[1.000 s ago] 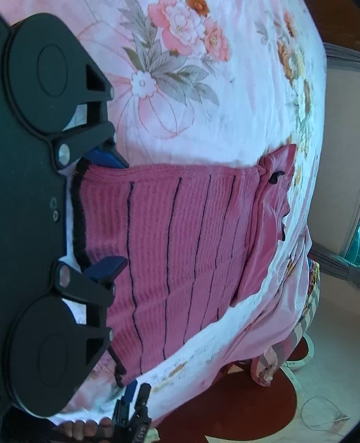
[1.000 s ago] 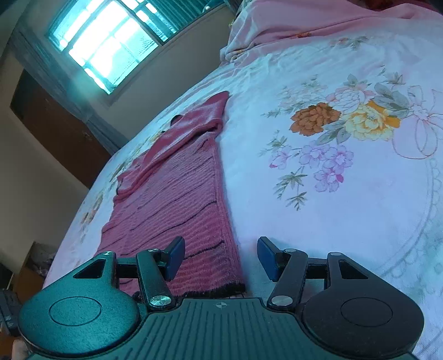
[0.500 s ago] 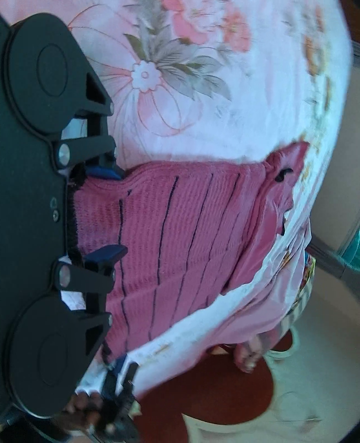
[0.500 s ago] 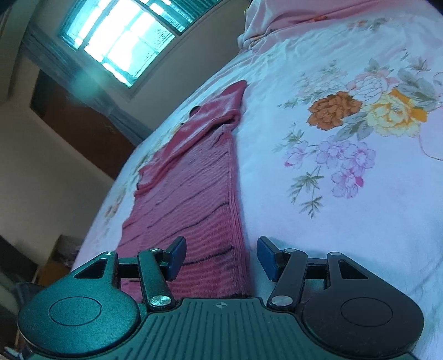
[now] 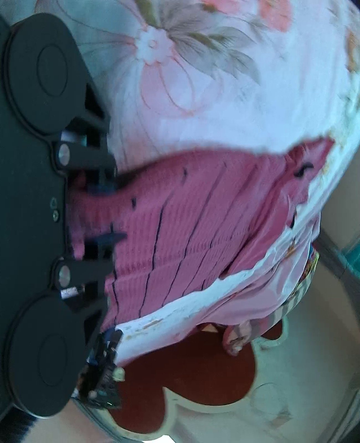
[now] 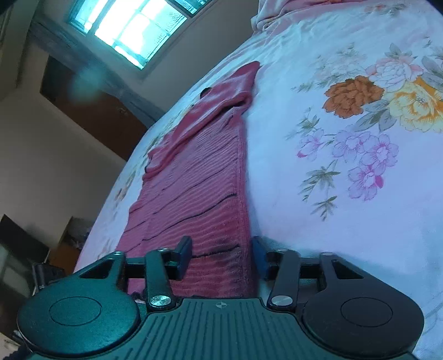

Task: Fold small clothes

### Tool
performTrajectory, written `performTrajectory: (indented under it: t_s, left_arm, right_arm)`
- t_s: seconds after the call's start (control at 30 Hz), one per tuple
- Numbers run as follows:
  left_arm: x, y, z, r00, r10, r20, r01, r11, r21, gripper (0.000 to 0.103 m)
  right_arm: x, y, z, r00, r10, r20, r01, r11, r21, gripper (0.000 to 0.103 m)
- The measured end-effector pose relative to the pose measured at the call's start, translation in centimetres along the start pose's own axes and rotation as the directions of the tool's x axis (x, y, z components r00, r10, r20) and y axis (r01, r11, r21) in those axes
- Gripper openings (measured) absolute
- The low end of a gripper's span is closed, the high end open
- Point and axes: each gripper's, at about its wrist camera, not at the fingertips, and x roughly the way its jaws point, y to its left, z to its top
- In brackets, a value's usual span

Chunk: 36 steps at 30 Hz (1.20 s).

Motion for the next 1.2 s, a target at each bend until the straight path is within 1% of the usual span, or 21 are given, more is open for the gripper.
performTrajectory:
  t_s: [0.03, 0.07, 0.23, 0.3, 0.37, 0.43, 0.5, 0.6, 0.63, 0.67, 0.7, 0.73, 0.8, 0.87, 0.9, 0.93, 1.0, 1.07, 1.1, 1.17, 1.2]
  left_arm:
    - [0.1, 0.5, 0.0, 1.0, -0.01, 0.001, 0.01, 1.0, -0.025, 0.011]
    - [0.1, 0.9, 0.0, 1.0, -0.026, 0.007, 0.027, 0.999, -0.047, 0.011]
    - [0.8, 1.2, 0.1, 0.998, -0.056, 0.026, 0.058, 0.994, -0.094, 0.012]
    - [0.7, 1.3, 0.1, 0.997, -0.06, 0.037, 0.063, 0.993, -0.097, 0.009]
    - [0.3, 1.2, 0.0, 0.997, -0.06, 0.053, 0.064, 0.994, -0.087, 0.009]
    - [-0.4, 1.2, 0.0, 0.995, -0.066, 0.081, 0.073, 0.993, -0.087, 0.008]
    - [-1.5, 1.3, 0.0, 0.988, -0.098, 0.121, 0.11, 0.989, -0.094, 0.007]
    - [-2.8, 1.0, 0.3, 0.982, -0.117, 0.148, 0.128, 0.989, -0.07, 0.007]
    - [-2.8, 1.0, 0.2, 0.985, -0.105, 0.137, 0.115, 0.991, -0.066, 0.007]
    - [-2.4, 1.1, 0.1, 0.992, -0.07, 0.102, 0.077, 0.995, -0.059, 0.007]
    - [-1.7, 1.4, -0.2, 0.998, -0.027, 0.06, 0.03, 0.998, -0.051, 0.007]
    - [-1.1, 1.8, -0.5, 0.999, -0.011, 0.035, 0.013, 0.999, -0.05, 0.01]
    - [-1.2, 2.2, -0.7, 0.999, -0.027, 0.042, 0.03, 0.998, -0.059, 0.012]
    - [-1.9, 2.3, -0.4, 0.997, -0.046, 0.056, 0.049, 0.997, -0.064, 0.024]
    - [-2.5, 2.1, -0.2, 0.996, -0.047, 0.078, 0.05, 0.998, -0.048, 0.044]
    - [-3.0, 1.9, 0.0, 0.994, -0.048, 0.102, 0.051, 0.998, -0.034, 0.068]
    - [-3.4, 1.6, 0.9, 0.988, -0.047, 0.147, 0.051, 0.998, -0.024, 0.094]
    - [-2.5, 1.5, 2.3, 0.991, -0.032, 0.13, 0.036, 0.999, -0.024, 0.093]
    - [-1.8, 1.5, 2.9, 0.993, -0.034, 0.109, 0.036, 0.999, -0.021, 0.088]
    - [-0.8, 1.7, 3.6, 0.997, -0.026, 0.069, 0.026, 1.0, 0.006, 0.072]
    - [-0.4, 2.0, 3.8, 0.999, -0.03, 0.046, 0.029, 1.0, 0.005, 0.055]
  right_arm:
    - [0.2, -0.2, 0.0, 0.999, -0.034, 0.004, 0.034, 0.999, -0.003, 0.018]
    - [0.3, -0.5, 0.1, 0.999, -0.037, 0.009, 0.037, 0.999, 0.002, 0.016]
    - [1.0, -2.6, 0.7, 0.997, 0.078, -0.012, -0.076, 0.99, 0.119, 0.016]
    - [1.0, -2.8, 1.0, 0.995, 0.094, -0.023, -0.09, 0.987, 0.136, 0.016]
    - [1.0, -2.3, 1.2, 0.996, 0.088, -0.027, -0.085, 0.991, 0.106, 0.006]
    - [0.5, -1.6, 1.2, 0.996, 0.086, -0.003, -0.085, 0.994, 0.071, 0.005]
    - [-0.6, -1.2, 1.4, 0.994, 0.093, 0.059, -0.098, 0.992, 0.083, 0.005]
    - [-2.5, -0.3, 1.7, 0.983, 0.145, 0.116, -0.155, 0.984, 0.084, 0.005]
    - [-2.7, -0.1, 1.5, 0.984, 0.14, 0.113, -0.15, 0.985, 0.081, 0.005]
    - [-2.5, -0.4, 1.3, 0.988, 0.12, 0.1, -0.129, 0.988, 0.081, 0.005]
    - [-1.8, -0.8, 1.0, 0.994, 0.08, 0.069, -0.085, 0.993, 0.083, 0.005]
    - [-0.4, -1.7, 0.4, 1.0, -0.002, 0.008, 0.002, 0.996, 0.091, 0.005]
    - [0.0, -2.9, 0.1, 1.0, 0.025, 0.014, -0.026, 0.99, 0.141, 0.004]
    - [-0.8, -3.2, 0.5, 0.999, 0.03, 0.036, -0.037, 0.981, 0.19, 0.006]
    - [-1.5, -3.0, 0.7, 0.998, 0.009, 0.064, -0.019, 0.987, 0.16, 0.007]
    - [-2.2, -2.8, 1.0, 0.996, -0.012, 0.091, 0.0, 0.992, 0.125, 0.007]
    - [-2.3, -3.4, 2.1, 0.997, 0.016, 0.081, -0.027, 0.991, 0.132, 0.007]
    - [-1.6, -3.8, 3.0, 0.998, 0.022, 0.064, -0.03, 0.991, 0.128, 0.007]
    - [-0.9, -3.8, 3.3, 0.998, 0.034, 0.047, -0.04, 0.991, 0.126, 0.007]
    - [0.7, -4.0, 3.9, 0.998, 0.061, -0.015, -0.059, 0.989, 0.137, 0.007]
    - [1.1, -3.9, 4.0, 0.998, 0.06, -0.029, -0.056, 0.991, 0.122, 0.007]
